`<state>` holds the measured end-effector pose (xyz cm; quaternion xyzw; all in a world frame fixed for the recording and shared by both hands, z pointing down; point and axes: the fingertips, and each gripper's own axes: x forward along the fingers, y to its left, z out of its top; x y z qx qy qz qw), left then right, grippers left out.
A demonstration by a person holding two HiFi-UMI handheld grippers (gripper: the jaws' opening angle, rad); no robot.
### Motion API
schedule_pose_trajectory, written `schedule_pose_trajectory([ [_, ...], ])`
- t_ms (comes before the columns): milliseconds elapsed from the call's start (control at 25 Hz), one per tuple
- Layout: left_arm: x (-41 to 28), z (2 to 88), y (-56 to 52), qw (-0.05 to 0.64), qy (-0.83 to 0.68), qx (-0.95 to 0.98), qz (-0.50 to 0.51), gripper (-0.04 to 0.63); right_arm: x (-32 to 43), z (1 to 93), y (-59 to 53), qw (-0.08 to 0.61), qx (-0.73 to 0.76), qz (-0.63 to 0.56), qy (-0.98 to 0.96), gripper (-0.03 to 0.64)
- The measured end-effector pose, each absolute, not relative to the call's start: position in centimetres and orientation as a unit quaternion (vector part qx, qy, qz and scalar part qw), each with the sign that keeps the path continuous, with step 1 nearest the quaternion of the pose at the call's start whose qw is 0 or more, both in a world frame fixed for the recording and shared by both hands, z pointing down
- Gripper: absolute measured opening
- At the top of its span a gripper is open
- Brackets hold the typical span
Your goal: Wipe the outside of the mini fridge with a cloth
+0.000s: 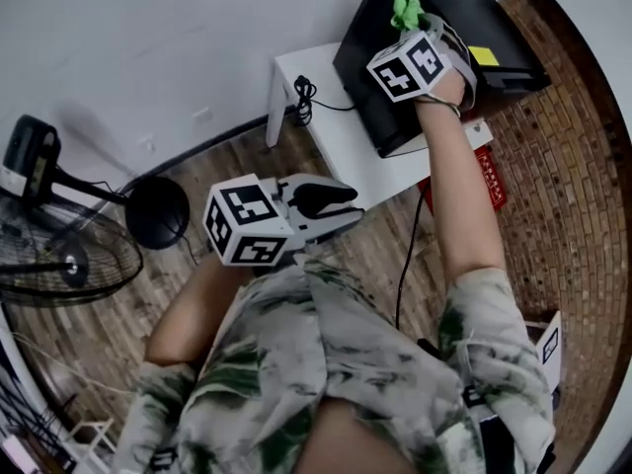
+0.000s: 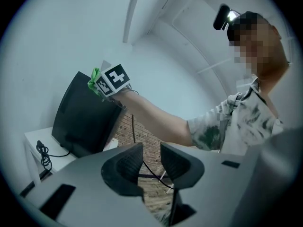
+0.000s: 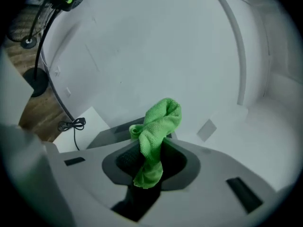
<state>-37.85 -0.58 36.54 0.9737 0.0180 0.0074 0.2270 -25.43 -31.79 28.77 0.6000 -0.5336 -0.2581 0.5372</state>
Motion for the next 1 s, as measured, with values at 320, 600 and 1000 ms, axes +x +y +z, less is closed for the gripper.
schedule_pose_trajectory([
  [320, -38.5, 37.0, -0.4, 0.234, 0.007, 0.972, 0.004, 0.126, -22.6, 30.6, -33.6, 0.600, 0.593, -0.253, -0.474, 0.103],
  [600, -38.8, 37.3, -0.7, 0.239, 0.001, 0.971, 0.002, 0.126, -22.2, 34.2, -33.9, 0.620, 0.579, -0.240, -0.472, 0.103],
  [1000, -38.9, 38.3, -1.1, 0.251, -0.011, 0.968, 0.006, 0.126, -22.1, 40.2, -34.9, 0.642, 0.556, -0.226, -0.477, 0.103],
])
